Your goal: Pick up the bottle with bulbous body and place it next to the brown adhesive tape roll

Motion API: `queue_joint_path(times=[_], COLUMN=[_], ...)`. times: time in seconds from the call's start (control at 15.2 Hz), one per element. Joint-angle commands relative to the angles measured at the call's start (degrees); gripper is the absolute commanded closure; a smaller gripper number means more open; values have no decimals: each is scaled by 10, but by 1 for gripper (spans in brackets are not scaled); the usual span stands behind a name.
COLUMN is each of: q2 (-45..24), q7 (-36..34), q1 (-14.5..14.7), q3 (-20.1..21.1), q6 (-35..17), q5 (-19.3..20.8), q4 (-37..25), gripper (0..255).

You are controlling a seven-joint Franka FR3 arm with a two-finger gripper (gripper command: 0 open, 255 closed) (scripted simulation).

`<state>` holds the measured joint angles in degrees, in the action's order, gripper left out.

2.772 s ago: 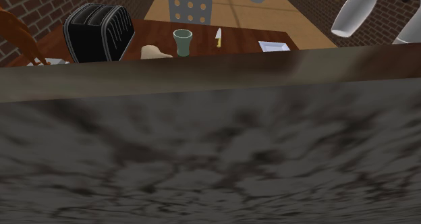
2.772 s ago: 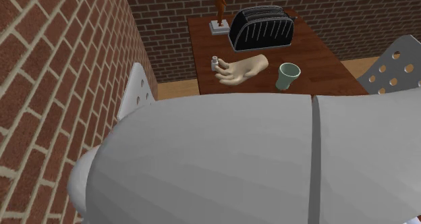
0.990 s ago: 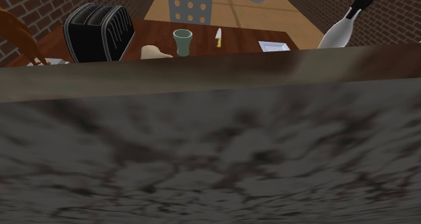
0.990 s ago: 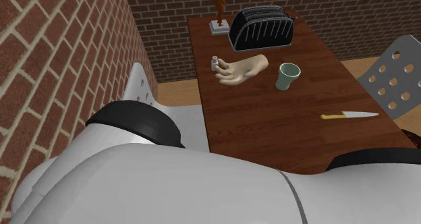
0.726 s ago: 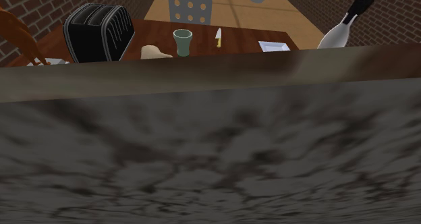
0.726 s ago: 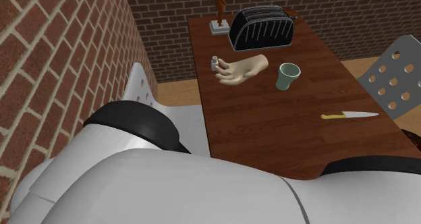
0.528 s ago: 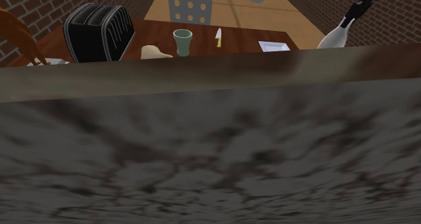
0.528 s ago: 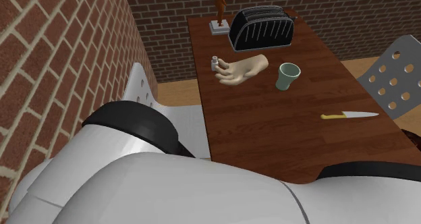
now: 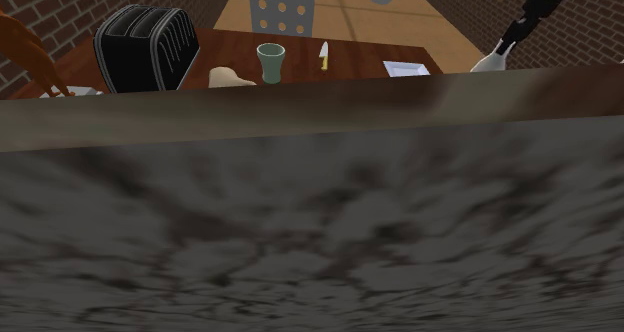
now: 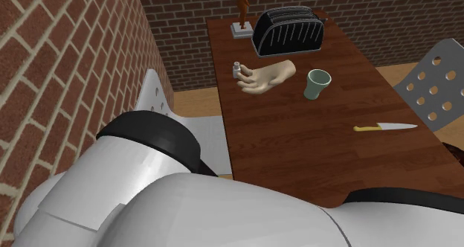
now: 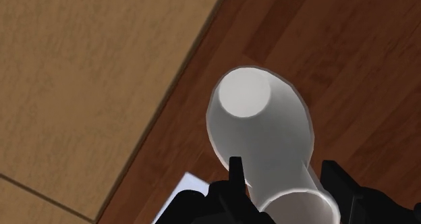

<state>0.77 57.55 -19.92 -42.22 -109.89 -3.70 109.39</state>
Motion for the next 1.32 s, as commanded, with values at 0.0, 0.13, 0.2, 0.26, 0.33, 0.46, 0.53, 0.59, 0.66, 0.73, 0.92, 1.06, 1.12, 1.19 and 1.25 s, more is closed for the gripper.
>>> queue_joint_path(times=[0.0, 0.13, 0.2, 0.26, 0.33, 0.46, 0.53, 0.59, 0.66, 0.73, 0.92, 1.06, 1.12, 1.19, 1.25], q2=[-1, -5, -7, -9, -12, -17, -20, -25, -25, -25, -25, -25, -25, -25, -25], q7=[1, 4, 5, 7, 9, 13, 15, 19, 19, 19, 19, 19, 19, 19, 19], q1=[0, 0, 0, -1, -1, -1, -2, -2, -2, -2, -2, -2, -2, -2, -2], q3=[0, 0, 0, -1, -1, -1, -2, -2, -2, -2, -2, -2, -2, -2, -2], q6=[-14, -29, -36, -44, -51, -65, -73, -84, -84, -84, -84, -84, -84, -84, -84], q5=[-1, -4, -6, -8, -10, -15, -17, -22, -22, -22, -22, -22, -22, -22, -22], q4=[13, 25, 31, 37, 42, 53, 58, 66, 66, 66, 66, 66, 66, 66, 66], gripper=[255, 255, 255, 255, 255, 255, 255, 255, 255, 255, 255, 255, 255, 0, 0])
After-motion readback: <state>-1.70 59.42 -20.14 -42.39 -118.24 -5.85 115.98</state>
